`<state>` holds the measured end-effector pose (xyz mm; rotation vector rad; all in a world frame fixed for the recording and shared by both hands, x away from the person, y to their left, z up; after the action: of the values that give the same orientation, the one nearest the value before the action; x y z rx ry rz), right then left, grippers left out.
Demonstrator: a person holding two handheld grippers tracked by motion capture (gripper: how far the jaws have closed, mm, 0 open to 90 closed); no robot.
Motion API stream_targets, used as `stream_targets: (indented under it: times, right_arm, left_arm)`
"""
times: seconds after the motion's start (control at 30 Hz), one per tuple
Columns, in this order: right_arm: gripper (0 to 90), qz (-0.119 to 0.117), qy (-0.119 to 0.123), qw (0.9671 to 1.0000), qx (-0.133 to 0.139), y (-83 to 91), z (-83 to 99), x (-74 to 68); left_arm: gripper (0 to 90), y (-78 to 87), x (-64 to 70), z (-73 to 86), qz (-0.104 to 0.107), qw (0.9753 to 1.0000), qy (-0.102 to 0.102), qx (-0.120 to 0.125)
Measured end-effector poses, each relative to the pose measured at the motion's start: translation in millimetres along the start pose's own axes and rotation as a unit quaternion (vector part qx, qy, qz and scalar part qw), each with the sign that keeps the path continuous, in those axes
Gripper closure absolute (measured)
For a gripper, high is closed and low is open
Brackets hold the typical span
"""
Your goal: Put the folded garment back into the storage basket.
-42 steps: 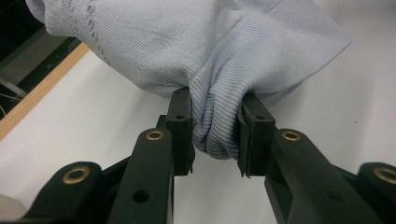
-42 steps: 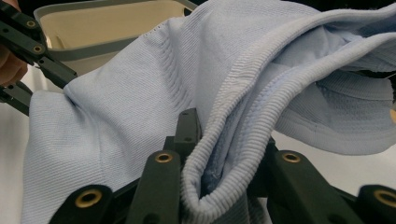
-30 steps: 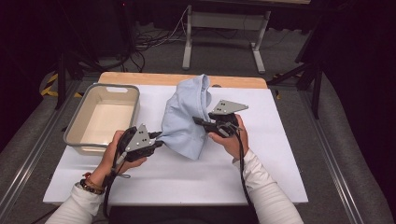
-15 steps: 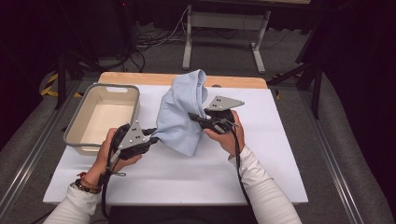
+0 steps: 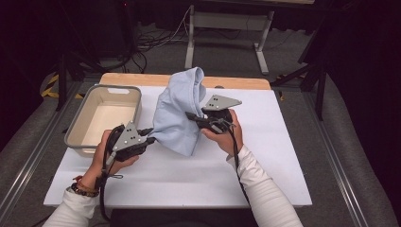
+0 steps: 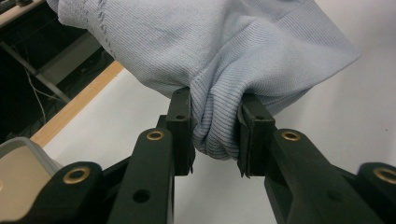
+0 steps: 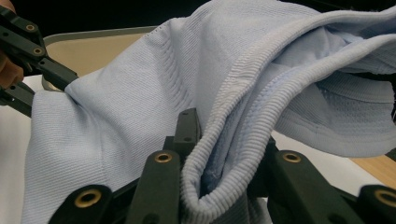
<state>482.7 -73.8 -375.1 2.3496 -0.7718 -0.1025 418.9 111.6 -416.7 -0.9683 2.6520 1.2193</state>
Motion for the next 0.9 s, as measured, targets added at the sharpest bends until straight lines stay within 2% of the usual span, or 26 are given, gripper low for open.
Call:
stream_targets:
  times: [0.33,0.9]
  right_arm:
    - [72.2,-0.001,0.002,1.0000,0.008,-4.5,-11.2,-3.2]
    - [72.2,-0.005,0.004,0.9999,0.010,-15.6,-25.3,-7.6]
  left_arm:
    - [70.6,6.5,-6.7,3.0,-0.015,0.9999,0.007,0.002]
    - [70.9,17.2,-18.0,9.4,-0.028,0.9993,0.022,0.008]
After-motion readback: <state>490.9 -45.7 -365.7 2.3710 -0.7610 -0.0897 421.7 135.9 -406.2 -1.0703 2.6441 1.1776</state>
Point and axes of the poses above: each handheld gripper's, and its own axes: y roughly backward along the jaws, z roughly out of its underside, x roughly to its right, the point moved 8 cm from there along -y, roughly forward along the jaws, and after that the axes turned 15 degrees about -x, right-handed, at the moved point
